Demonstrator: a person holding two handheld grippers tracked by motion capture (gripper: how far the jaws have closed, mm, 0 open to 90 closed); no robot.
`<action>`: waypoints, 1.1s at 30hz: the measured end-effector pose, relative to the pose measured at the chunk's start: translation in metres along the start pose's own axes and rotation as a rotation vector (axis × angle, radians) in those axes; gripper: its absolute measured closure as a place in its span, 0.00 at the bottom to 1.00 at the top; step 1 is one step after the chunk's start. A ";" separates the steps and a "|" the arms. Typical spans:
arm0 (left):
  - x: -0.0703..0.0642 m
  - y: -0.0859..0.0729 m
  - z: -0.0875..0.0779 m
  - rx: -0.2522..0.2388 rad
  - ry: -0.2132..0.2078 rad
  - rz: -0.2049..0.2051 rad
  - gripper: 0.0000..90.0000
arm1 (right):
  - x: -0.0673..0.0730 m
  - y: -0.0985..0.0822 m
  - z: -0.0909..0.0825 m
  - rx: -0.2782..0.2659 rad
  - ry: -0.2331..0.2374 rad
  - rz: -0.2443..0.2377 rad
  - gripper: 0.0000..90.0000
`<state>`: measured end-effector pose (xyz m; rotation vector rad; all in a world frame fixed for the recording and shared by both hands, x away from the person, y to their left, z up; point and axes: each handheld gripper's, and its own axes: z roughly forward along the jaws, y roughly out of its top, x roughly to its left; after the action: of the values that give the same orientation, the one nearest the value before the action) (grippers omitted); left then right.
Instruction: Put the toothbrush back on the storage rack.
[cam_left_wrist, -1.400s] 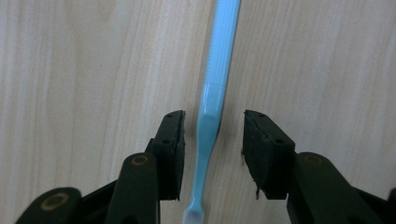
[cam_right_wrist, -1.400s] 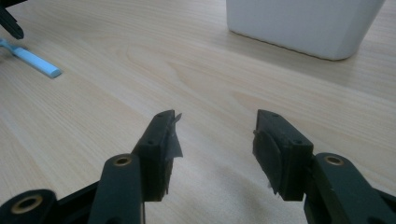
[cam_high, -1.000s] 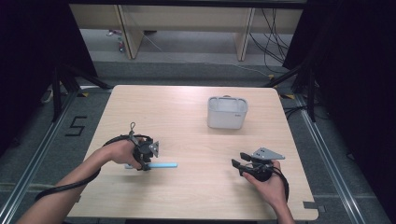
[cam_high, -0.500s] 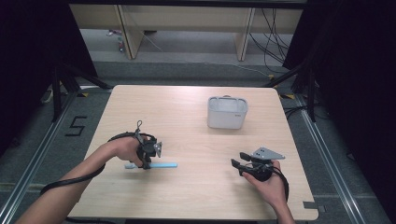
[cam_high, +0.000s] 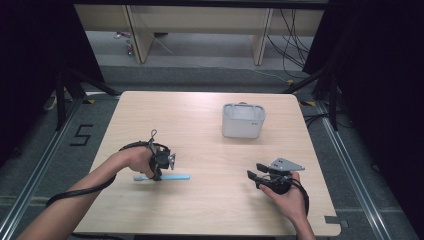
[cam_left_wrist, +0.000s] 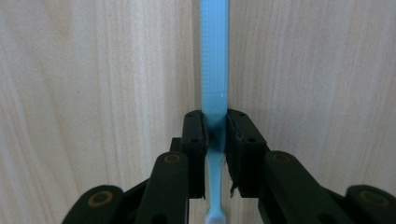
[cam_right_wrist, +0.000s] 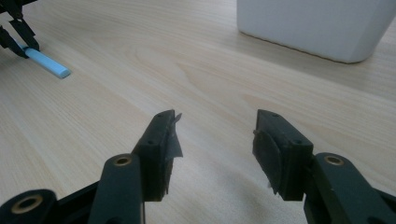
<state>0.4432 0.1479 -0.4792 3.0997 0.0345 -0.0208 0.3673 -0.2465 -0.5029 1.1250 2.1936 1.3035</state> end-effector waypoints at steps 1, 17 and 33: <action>-0.001 0.000 0.000 0.002 -0.002 0.002 0.86 | 0.001 0.000 0.001 -0.003 -0.002 -0.002 0.55; -0.019 0.008 -0.014 -0.022 0.005 0.040 0.87 | 0.028 0.012 0.002 0.150 0.152 -0.184 0.61; -0.037 0.028 -0.031 -0.047 0.021 0.077 0.87 | 0.067 0.035 0.018 0.288 0.316 -0.373 0.63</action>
<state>0.4076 0.1203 -0.4467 3.0512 -0.0825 0.0143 0.3533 -0.1749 -0.4763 0.5753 2.7259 1.0834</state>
